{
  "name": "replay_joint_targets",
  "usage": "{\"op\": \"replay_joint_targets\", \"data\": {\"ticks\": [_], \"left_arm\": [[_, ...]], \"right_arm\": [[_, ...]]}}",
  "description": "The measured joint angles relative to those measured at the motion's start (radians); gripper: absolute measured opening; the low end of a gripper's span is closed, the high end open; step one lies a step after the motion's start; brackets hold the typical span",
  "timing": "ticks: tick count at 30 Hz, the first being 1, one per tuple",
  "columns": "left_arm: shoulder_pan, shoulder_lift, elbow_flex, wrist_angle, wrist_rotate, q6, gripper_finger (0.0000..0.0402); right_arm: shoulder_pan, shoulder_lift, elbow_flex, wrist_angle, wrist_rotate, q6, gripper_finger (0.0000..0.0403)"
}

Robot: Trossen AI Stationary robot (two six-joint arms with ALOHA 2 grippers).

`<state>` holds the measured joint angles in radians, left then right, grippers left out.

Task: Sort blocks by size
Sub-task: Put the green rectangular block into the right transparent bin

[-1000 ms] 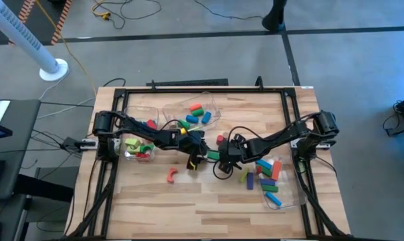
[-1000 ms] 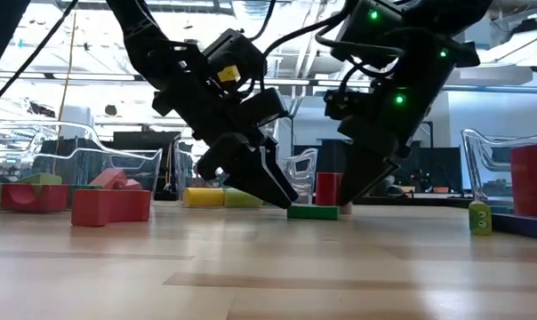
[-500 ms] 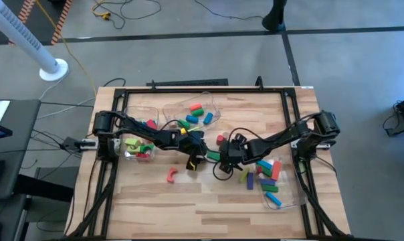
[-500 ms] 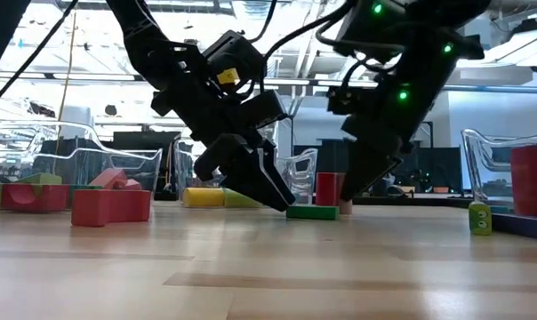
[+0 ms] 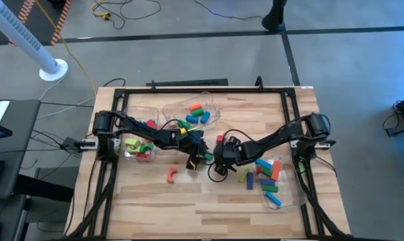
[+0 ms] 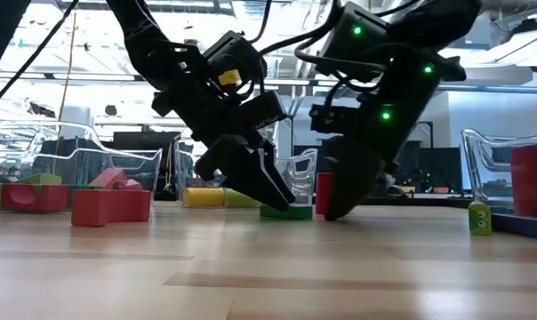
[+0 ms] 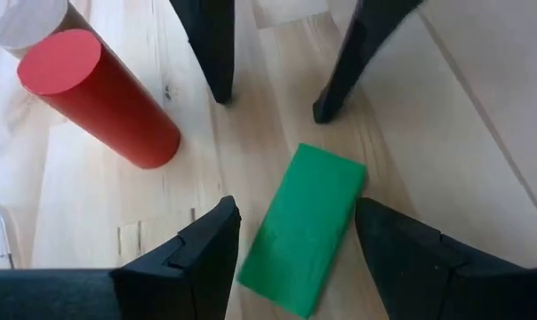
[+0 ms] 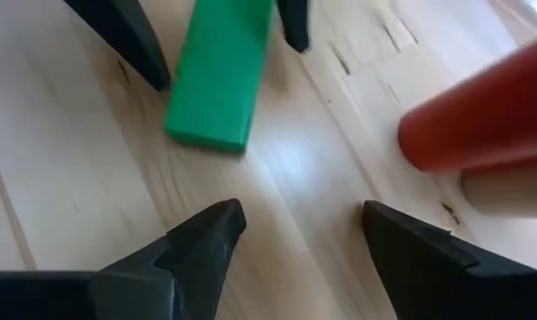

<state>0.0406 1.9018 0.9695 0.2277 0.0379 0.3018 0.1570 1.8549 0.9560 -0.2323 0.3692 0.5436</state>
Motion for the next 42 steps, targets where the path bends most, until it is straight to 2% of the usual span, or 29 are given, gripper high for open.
{"op": "replay_joint_targets", "data": {"ticks": [6, 14, 24, 30, 36, 42], "left_arm": [[0.000, 0.000, 0.000, -0.041, -0.003, 0.003, 0.0219], [0.003, 0.000, 0.000, -0.063, -0.010, 0.011, 0.0214], [0.002, -0.003, 0.004, -0.154, 0.053, 0.007, 0.0158], [-0.012, -0.003, 0.004, -0.159, 0.056, 0.024, 0.0127], [-0.024, -0.003, 0.025, -0.194, 0.058, 0.025, 0.0127], [-0.046, 0.001, 0.092, -0.281, 0.078, 0.032, 0.0128]], "right_arm": [[0.015, 0.001, 0.020, -0.016, 0.034, -0.003, 0.0281], [0.027, -0.021, 0.019, -0.016, 0.025, -0.012, 0.0282], [0.033, -0.021, 0.019, -0.021, 0.026, -0.018, 0.0282], [0.046, -0.022, 0.019, -0.022, 0.025, -0.021, 0.0282], [0.078, -0.035, 0.019, -0.028, 0.025, -0.021, 0.0282], [0.122, -0.108, 0.019, -0.036, 0.036, -0.021, 0.0282]]}}
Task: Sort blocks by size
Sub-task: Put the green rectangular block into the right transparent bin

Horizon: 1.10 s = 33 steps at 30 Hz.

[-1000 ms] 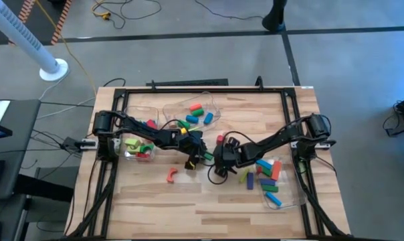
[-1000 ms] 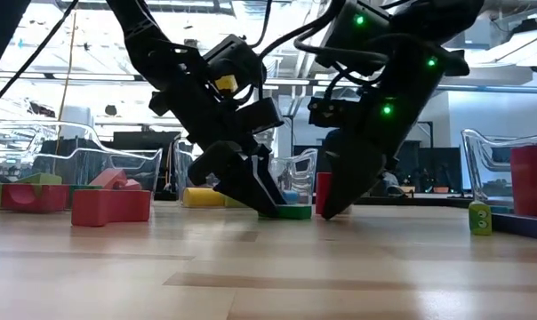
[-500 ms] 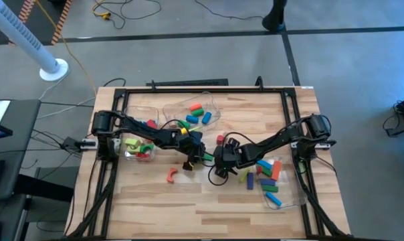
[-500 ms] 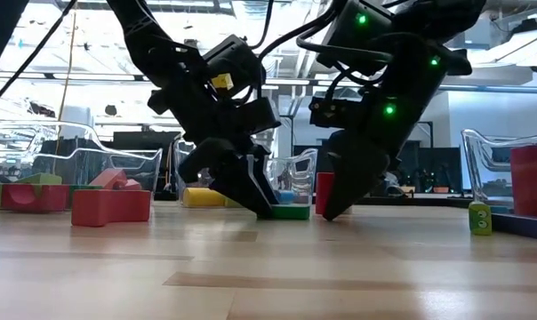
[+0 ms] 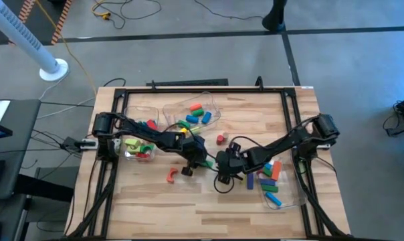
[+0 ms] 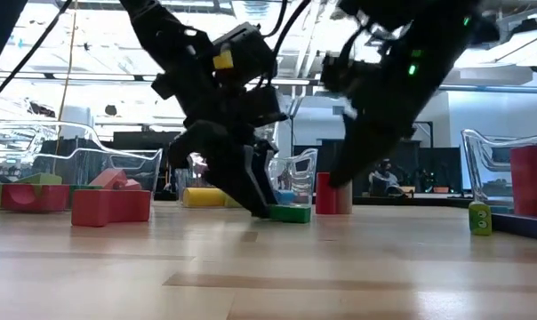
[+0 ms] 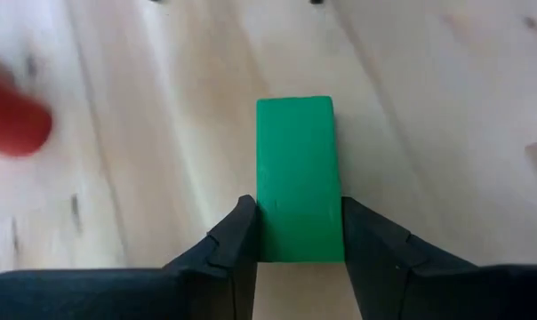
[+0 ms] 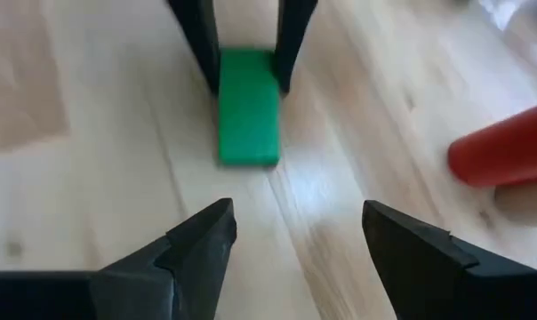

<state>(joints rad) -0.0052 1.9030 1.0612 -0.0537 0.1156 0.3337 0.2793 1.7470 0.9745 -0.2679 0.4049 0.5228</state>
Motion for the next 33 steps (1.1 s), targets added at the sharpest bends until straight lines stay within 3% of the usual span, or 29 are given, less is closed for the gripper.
{"op": "replay_joint_targets", "data": {"ticks": [17, 23, 33], "left_arm": [[-0.076, -0.008, 0.252, -0.286, -0.106, 0.074, 0.0128], [-0.078, -0.098, 0.273, -0.302, -0.101, 0.069, 0.0128], [-0.077, -0.285, 0.273, -0.298, 0.151, 0.028, 0.0128]], "right_arm": [[0.186, -0.271, 0.001, -0.149, 0.135, -0.036, 0.0282], [0.260, -0.311, 0.000, -0.165, 0.200, -0.083, 0.0282], [0.354, -0.316, 0.000, -0.023, 0.401, -0.328, 0.0282]]}}
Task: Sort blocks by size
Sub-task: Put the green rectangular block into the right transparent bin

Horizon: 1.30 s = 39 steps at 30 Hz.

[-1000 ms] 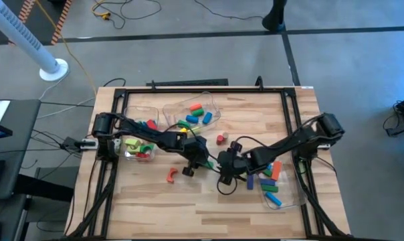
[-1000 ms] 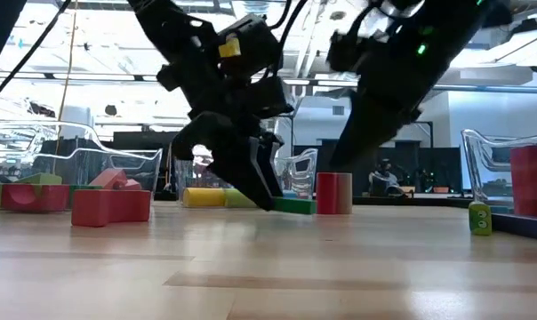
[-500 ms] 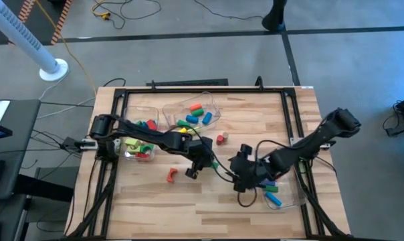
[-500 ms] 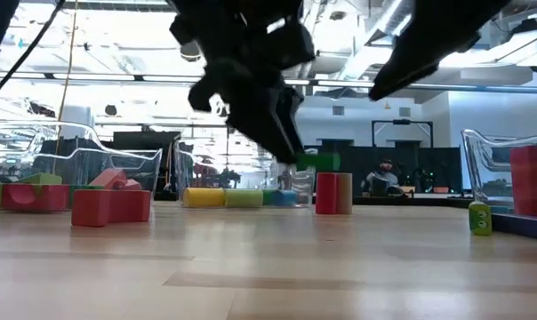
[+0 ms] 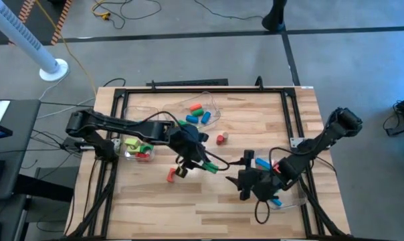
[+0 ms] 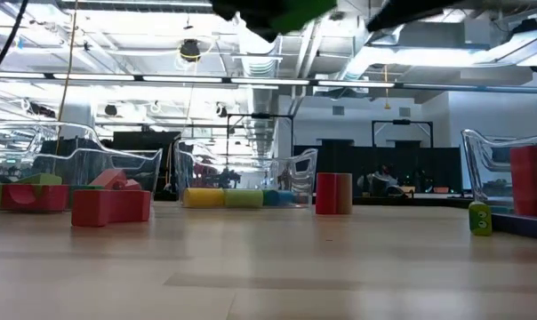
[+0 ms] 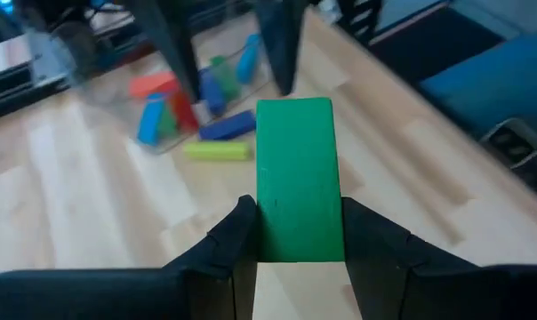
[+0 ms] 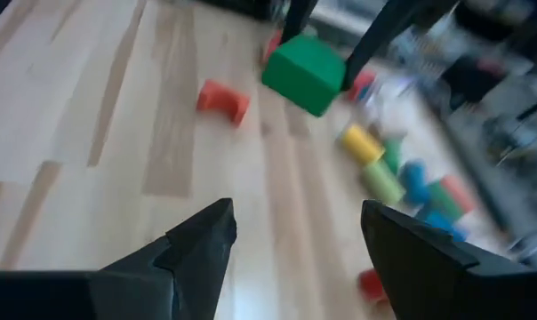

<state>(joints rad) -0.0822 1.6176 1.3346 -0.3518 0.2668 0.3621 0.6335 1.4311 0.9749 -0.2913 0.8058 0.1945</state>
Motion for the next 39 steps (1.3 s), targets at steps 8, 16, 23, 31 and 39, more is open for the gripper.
{"op": "replay_joint_targets", "data": {"ticks": [8, 16, 23, 31, 39], "left_arm": [[0.000, 0.005, 0.000, 0.018, 0.170, -0.031, 0.0128], [0.001, 0.003, 0.000, 0.077, 0.208, -0.053, 0.0128], [0.006, 0.003, 0.000, 0.073, 0.226, -0.071, 0.0128], [0.005, 0.003, 0.000, 0.077, 0.255, -0.073, 0.0128], [0.006, 0.003, 0.000, 0.066, 0.270, -0.090, 0.0128]], "right_arm": [[0.035, 0.013, 0.000, 0.212, 0.096, -0.315, 0.0282], [0.034, 0.076, 0.000, 0.417, 0.095, -0.586, 0.0282], [0.030, 0.096, 0.000, 0.495, 0.085, -0.672, 0.0282], [0.010, 0.139, 0.000, 0.642, 0.022, -0.807, 0.0282], [-0.009, 0.211, 0.060, 0.640, 0.006, -0.888, 0.0280]]}}
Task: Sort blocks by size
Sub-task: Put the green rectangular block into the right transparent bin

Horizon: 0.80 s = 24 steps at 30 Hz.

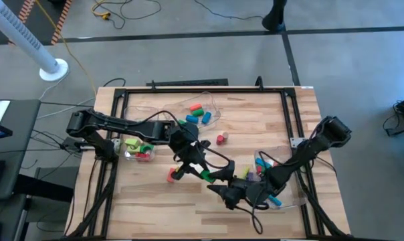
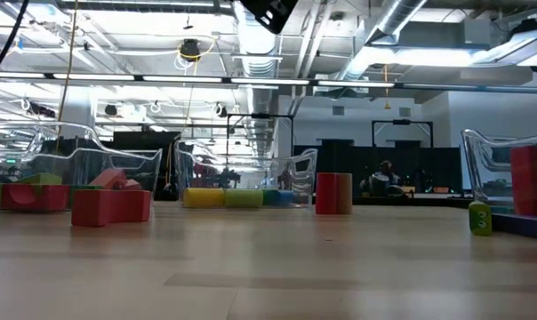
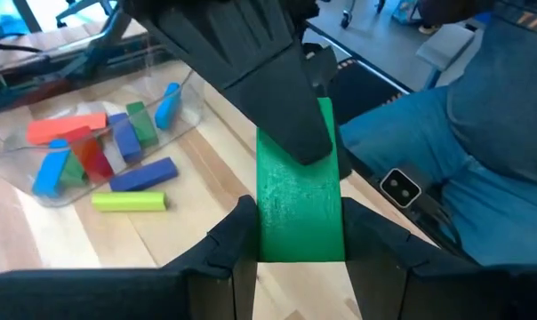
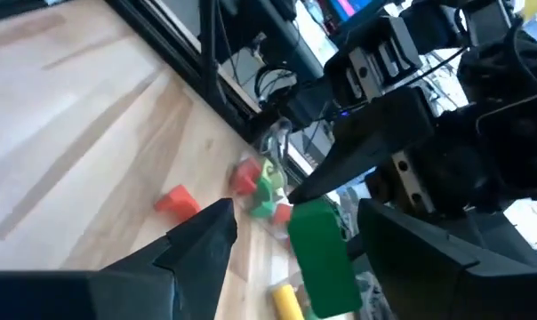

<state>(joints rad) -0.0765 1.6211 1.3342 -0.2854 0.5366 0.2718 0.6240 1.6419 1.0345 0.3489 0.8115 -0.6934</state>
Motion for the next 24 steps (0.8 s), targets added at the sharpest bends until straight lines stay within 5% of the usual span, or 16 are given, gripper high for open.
{"op": "replay_joint_targets", "data": {"ticks": [16, 24], "left_arm": [[0.000, 0.000, 0.000, -0.017, 0.024, -0.004, 0.0128], [0.000, 0.001, 0.000, -0.018, 0.028, -0.011, 0.0128]], "right_arm": [[0.011, -0.003, 0.017, -0.014, 0.023, -0.041, 0.0127], [0.016, -0.003, 0.016, -0.025, 0.023, -0.041, 0.0106]]}}
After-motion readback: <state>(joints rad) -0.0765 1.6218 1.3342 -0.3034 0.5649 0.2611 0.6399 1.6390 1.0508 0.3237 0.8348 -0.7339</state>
